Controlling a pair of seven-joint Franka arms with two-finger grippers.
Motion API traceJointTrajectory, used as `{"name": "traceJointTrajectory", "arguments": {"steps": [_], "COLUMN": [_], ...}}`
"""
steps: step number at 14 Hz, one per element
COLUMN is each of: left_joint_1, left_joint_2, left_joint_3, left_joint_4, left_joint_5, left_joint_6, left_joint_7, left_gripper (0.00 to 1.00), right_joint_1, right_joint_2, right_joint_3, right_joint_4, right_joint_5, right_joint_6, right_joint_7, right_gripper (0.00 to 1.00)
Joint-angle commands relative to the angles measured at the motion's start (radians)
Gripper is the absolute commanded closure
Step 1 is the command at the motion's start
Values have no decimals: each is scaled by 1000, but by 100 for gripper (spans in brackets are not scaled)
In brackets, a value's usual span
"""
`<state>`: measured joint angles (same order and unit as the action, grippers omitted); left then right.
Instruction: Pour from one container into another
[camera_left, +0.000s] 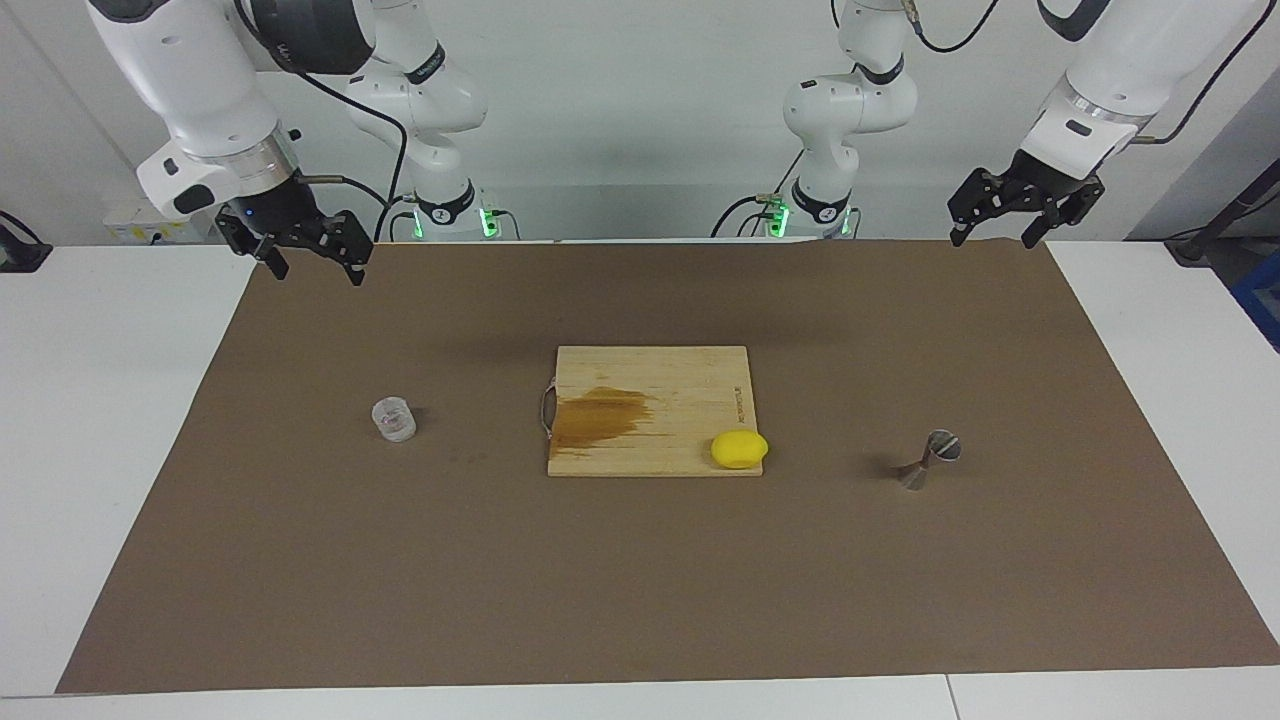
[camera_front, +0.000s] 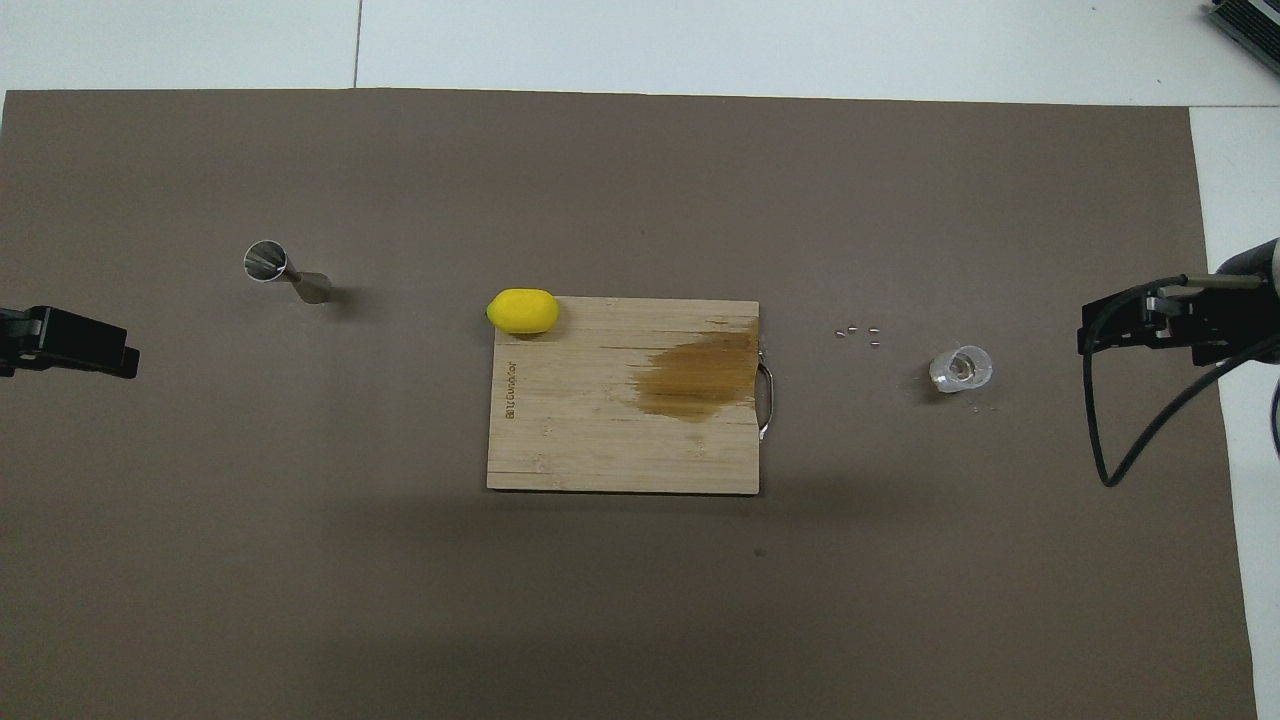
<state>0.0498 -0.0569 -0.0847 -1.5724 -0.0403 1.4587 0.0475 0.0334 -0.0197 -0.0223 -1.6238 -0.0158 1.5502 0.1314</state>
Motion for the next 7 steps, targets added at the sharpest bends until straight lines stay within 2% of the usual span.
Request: {"name": "traceJointTrajectory", "arguments": {"steps": [1,7], "left_joint_1": [-5,-7], "left_joint_2": [-4,-14], "left_joint_3": [3,3], "left_joint_4": [9,-11], "left_joint_5": [-6,-6], "left_joint_6": [-12,-20], "left_joint_7": [2,0], "left_gripper": [0,0], "right_joint_1": [-10,-10], "right_joint_2": [-23,-23], "right_joint_3": [7,7], "right_joint_4": [-24,-24], "right_joint_5": [5,5], "right_joint_6": [-4,-4], "right_joint_7": [2,4], "right_gripper": [0,0]}}
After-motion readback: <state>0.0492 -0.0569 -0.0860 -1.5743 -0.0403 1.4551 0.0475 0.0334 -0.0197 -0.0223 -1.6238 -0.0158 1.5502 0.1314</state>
